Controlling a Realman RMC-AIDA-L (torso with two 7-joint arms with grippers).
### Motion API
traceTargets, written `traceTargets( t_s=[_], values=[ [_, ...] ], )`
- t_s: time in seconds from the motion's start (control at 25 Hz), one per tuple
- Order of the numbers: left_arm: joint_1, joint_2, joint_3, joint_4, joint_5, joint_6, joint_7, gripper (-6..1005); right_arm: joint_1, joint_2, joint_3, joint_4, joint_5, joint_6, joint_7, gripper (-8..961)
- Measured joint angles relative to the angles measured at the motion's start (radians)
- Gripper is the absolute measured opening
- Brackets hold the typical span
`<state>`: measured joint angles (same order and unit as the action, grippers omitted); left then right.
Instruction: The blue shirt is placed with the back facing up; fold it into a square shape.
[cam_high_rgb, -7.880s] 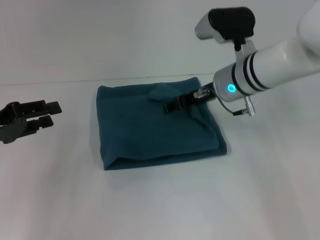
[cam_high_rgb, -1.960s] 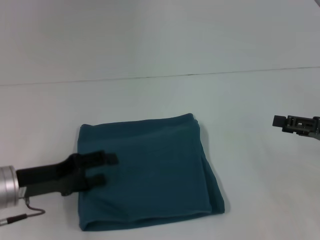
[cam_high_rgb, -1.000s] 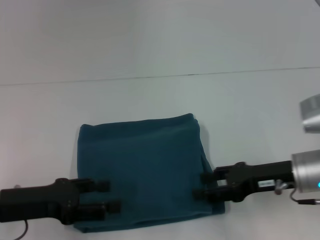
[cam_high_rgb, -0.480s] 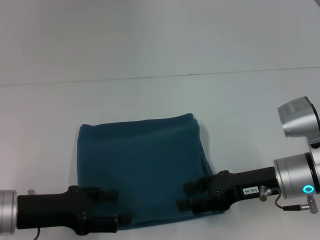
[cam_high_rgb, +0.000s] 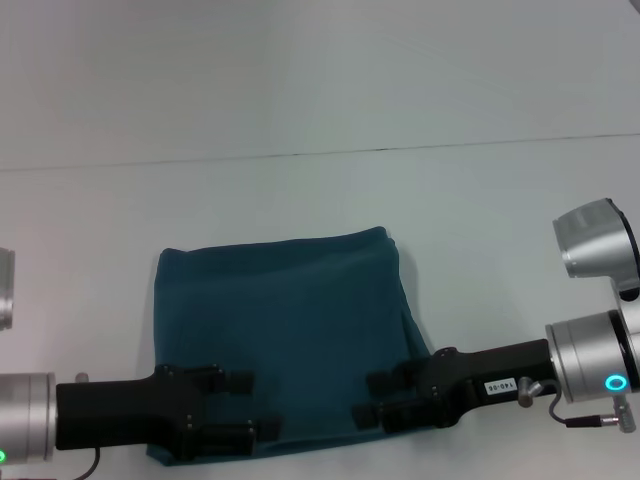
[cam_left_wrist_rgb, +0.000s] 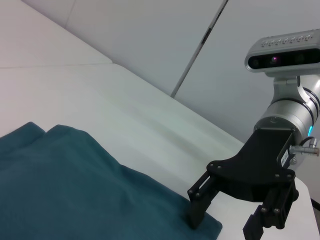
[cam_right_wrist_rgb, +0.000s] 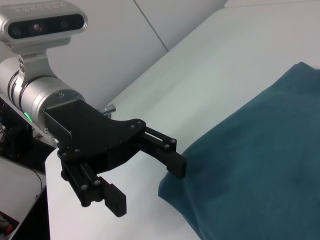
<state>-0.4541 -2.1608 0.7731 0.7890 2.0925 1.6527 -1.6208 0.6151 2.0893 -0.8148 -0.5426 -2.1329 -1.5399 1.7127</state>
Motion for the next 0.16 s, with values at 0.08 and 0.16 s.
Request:
traceTargets(
  t_s=[0.08,0.16],
  values=[
    [0.0,0.0,0.0,0.0,0.002,0.0,0.0,817,-0.002,0.0,0.0,0.001,0.0,0.0,0.0,729],
    [0.0,0.0,0.0,0.0,0.004,-0.001,0.0,817,-0.002,0.0,0.0,0.001,0.0,0.001,-0.001,729]
  ],
)
